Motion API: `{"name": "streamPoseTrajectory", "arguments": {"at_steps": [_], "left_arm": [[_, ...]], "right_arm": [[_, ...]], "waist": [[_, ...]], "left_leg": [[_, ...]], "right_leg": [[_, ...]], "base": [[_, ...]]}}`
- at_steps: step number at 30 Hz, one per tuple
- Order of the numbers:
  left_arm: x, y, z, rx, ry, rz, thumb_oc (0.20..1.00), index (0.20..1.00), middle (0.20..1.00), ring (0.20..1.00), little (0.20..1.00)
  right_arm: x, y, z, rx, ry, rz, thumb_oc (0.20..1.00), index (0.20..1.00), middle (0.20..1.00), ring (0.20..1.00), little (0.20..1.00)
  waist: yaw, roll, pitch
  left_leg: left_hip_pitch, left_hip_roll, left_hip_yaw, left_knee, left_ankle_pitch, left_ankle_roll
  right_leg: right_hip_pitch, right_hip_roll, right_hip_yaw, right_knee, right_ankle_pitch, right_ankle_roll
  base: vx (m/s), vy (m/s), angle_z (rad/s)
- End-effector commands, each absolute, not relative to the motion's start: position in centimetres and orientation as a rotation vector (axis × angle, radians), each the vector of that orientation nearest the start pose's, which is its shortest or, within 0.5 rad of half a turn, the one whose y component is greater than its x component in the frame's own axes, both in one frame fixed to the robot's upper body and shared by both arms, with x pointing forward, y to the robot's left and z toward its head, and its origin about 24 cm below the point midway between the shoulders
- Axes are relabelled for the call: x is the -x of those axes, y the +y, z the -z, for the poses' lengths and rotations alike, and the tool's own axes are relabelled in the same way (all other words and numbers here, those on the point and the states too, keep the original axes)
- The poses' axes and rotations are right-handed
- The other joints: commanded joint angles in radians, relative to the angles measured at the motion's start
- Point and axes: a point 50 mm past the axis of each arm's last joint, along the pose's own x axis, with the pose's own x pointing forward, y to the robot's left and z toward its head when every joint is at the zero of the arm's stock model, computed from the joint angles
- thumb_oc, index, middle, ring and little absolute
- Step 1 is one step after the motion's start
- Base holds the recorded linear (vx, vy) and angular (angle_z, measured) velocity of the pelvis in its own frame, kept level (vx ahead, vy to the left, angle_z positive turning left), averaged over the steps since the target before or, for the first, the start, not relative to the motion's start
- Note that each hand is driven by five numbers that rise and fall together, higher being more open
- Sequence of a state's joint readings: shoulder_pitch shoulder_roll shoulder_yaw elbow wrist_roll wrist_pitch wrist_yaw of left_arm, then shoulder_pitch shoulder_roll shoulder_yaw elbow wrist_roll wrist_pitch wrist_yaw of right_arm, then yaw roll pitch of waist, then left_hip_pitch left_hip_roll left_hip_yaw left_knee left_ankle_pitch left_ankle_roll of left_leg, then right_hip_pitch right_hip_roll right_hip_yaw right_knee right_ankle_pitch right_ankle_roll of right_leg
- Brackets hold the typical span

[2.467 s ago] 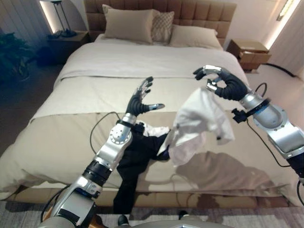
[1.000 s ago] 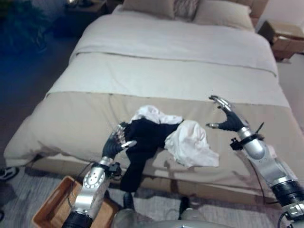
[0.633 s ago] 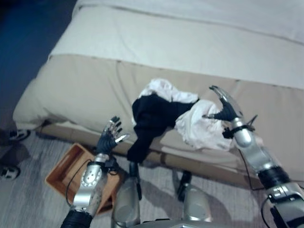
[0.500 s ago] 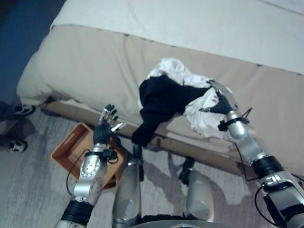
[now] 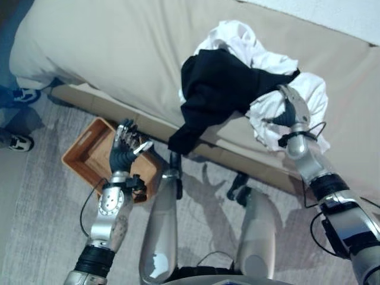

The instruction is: Pick up clothes into the bucket

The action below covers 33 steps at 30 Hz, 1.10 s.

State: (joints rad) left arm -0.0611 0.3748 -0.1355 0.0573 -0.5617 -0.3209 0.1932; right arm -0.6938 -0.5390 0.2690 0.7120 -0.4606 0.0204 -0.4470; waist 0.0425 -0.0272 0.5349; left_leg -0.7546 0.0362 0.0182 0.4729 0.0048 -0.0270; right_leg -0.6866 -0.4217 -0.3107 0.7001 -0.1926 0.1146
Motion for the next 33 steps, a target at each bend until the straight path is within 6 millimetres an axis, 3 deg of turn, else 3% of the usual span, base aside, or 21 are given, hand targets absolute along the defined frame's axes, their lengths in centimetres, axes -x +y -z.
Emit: {"name": "streamPoseTrajectory", "arguments": {"at_steps": [1, 6, 16, 21, 26, 27, 28, 33], "left_arm": [[-25.6, 20.0, -10.6, 0.224, -0.414, -0.097, 1.000, 1.000, 1.000, 1.000, 1.000], [-25.7, 19.8, -10.9, 0.230, -0.426, -0.110, 1.000, 1.000, 1.000, 1.000, 1.000], [-25.6, 20.0, -11.0, 0.216, -0.441, -0.117, 1.000, 1.000, 1.000, 1.000, 1.000], [-25.5, 20.0, -11.2, 0.215, -0.448, -0.097, 1.000, 1.000, 1.000, 1.000, 1.000], [-25.5, 20.0, -11.0, 0.222, -0.433, -0.091, 1.000, 1.000, 1.000, 1.000, 1.000], [-25.5, 19.8, -11.0, 0.226, -0.433, -0.083, 1.000, 1.000, 1.000, 1.000, 1.000], [-25.5, 19.6, -11.0, 0.227, -0.427, -0.068, 1.000, 1.000, 1.000, 1.000, 1.000], [-25.5, 19.4, -11.0, 0.221, -0.424, -0.047, 1.000, 1.000, 1.000, 1.000, 1.000]], "right_arm": [[-36.5, -26.0, -14.2, 1.118, -0.200, 0.532, 1.000, 1.000, 1.000, 1.000, 1.000], [-35.3, -28.3, -13.2, 1.112, -0.141, 0.657, 1.000, 1.000, 1.000, 1.000, 1.000], [-33.7, -30.2, -12.5, 1.154, -0.117, 0.738, 1.000, 1.000, 1.000, 1.000, 1.000], [-33.7, -31.7, -12.2, 1.199, -0.029, 0.760, 1.000, 1.000, 1.000, 1.000, 1.000], [-34.7, -31.3, -12.9, 1.222, -0.009, 0.714, 1.000, 1.000, 1.000, 1.000, 1.000], [-35.0, -31.2, -12.9, 1.229, -0.001, 0.702, 0.382, 0.382, 0.382, 0.382, 0.382], [-35.5, -30.8, -13.2, 1.244, -0.002, 0.665, 0.200, 0.200, 0.200, 0.200, 0.200], [-36.6, -29.8, -14.3, 1.272, -0.023, 0.613, 0.200, 0.200, 0.200, 0.200, 0.200]], "waist": [[-0.003, 0.029, -0.015], [-0.016, 0.033, -0.015], [-0.029, 0.029, -0.015], [-0.024, 0.035, -0.015], [-0.018, 0.037, -0.015], [-0.016, 0.038, -0.015], [-0.009, 0.040, -0.015], [-0.005, 0.042, -0.015]], "left_leg": [[0.020, 0.009, -0.010, 0.067, -0.118, 0.006], [0.005, 0.003, -0.014, 0.066, -0.120, 0.007], [0.011, 0.002, -0.016, 0.051, -0.115, 0.004], [-0.003, -0.003, -0.021, 0.047, -0.109, 0.003], [-0.011, -0.005, -0.021, 0.043, -0.104, 0.002], [-0.013, -0.006, -0.021, 0.042, -0.104, 0.003], [-0.013, -0.008, -0.024, 0.038, -0.102, 0.003], [-0.014, -0.009, -0.022, 0.037, -0.099, 0.004]], "right_leg": [[0.005, -0.016, 0.028, -0.048, 0.111, 0.068], [-0.017, -0.019, 0.033, -0.042, 0.110, 0.070], [-0.016, -0.019, 0.037, -0.048, 0.110, 0.071], [-0.030, -0.021, 0.040, -0.045, 0.112, 0.071], [-0.040, -0.022, 0.040, -0.044, 0.116, 0.070], [-0.043, -0.023, 0.039, -0.043, 0.116, 0.070], [-0.041, -0.024, 0.038, -0.045, 0.117, 0.070], [-0.045, -0.027, 0.037, -0.046, 0.124, 0.071]], "base": [[0.00, 0.000, 0.00], [-0.01, 0.004, 0.03], [0.00, 0.001, 0.02], [-0.01, 0.000, 0.00], [-0.02, 0.003, 0.02], [0.00, 0.000, 0.00], [0.00, 0.000, 0.00], [-0.01, 0.007, 0.05]]}}
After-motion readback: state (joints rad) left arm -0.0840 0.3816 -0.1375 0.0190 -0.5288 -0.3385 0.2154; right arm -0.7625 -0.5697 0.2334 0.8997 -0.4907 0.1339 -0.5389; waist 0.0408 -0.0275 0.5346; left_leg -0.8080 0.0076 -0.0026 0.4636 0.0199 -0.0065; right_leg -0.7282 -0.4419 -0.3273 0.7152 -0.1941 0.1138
